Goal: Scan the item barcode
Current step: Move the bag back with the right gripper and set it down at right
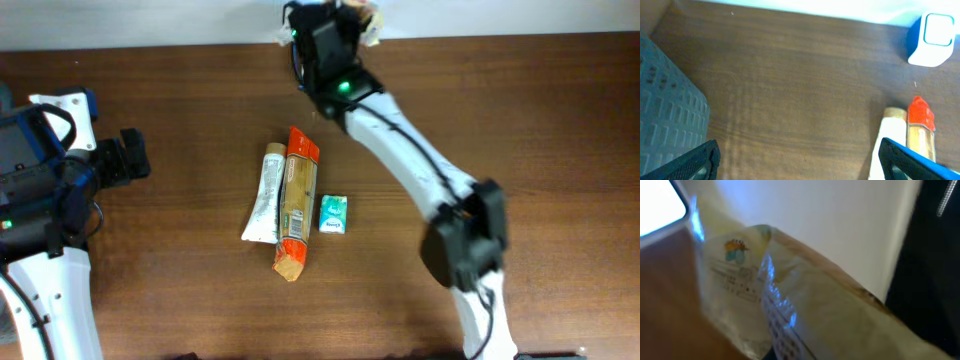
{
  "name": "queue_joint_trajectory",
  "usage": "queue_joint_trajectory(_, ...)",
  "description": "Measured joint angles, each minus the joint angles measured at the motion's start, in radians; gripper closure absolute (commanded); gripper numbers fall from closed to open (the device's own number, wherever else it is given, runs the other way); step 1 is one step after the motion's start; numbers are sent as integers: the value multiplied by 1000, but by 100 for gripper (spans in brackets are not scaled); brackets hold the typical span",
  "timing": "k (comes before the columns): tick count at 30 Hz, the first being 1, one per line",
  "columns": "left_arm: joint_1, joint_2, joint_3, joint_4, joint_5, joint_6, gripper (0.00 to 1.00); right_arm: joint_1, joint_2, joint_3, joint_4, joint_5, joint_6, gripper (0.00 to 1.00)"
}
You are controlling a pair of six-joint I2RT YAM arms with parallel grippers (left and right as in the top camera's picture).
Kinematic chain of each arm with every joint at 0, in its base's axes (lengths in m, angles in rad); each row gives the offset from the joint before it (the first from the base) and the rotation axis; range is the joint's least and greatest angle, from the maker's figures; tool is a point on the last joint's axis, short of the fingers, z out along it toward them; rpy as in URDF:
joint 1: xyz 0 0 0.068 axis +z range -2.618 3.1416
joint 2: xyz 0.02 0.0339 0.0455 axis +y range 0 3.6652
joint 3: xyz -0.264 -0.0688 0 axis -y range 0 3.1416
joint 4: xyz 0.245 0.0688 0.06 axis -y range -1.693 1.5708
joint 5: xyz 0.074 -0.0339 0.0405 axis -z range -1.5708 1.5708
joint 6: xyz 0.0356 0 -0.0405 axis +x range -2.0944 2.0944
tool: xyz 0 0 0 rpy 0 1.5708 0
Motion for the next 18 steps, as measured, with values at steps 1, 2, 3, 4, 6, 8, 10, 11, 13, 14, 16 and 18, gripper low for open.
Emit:
queue_joint_trajectory(1, 0, 0, 0, -3, 1, 0, 1, 0, -57, 9, -141, -29, 74, 96)
queue_joint_trajectory(2, 0, 0, 0, 3, 0, 0, 1, -5, -131, 10, -284, -60, 167, 96)
queue_joint_trajectory(3, 0, 0, 0, 2, 0, 0, 1, -12, -211, 11, -430, -115, 279, 96)
queue_joint_trajectory(4, 0, 0, 0, -1, 0, 0, 1, -30, -274, 20, -552, -206, 391, 96)
queue_joint_trajectory(6, 0, 0, 0, 1, 0, 0, 1, -118, -353, 24, -758, -419, 579, 96)
queue_joint_trajectory(8, 0, 0, 0, 1, 0, 0, 1, -251, -367, 25, -892, -612, 740, 96)
queue_joint_trajectory(10, 0, 0, 0, 1, 0, 0, 1, -403, -341, 22, -1014, -788, 848, 96)
queue_joint_trajectory(11, 0, 0, 0, 1, 0, 0, 1, -486, -318, 19, -1065, -870, 885, 96)
queue_joint_trajectory(13, 0, 0, 0, 1, 0, 0, 1, -662, -238, 18, -1122, -1007, 937, 96)
queue_joint_trajectory(14, 0, 0, 0, 1, 0, 0, 1, -697, -212, 18, -1136, -1033, 948, 96)
queue_joint_trajectory(16, 0, 0, 0, 1, 0, 0, 1, -766, -140, 18, -1170, -1086, 959, 96)
queue_joint_trajectory(18, 0, 0, 0, 1, 0, 0, 1, -813, -43, 16, -1212, -1125, 959, 96)
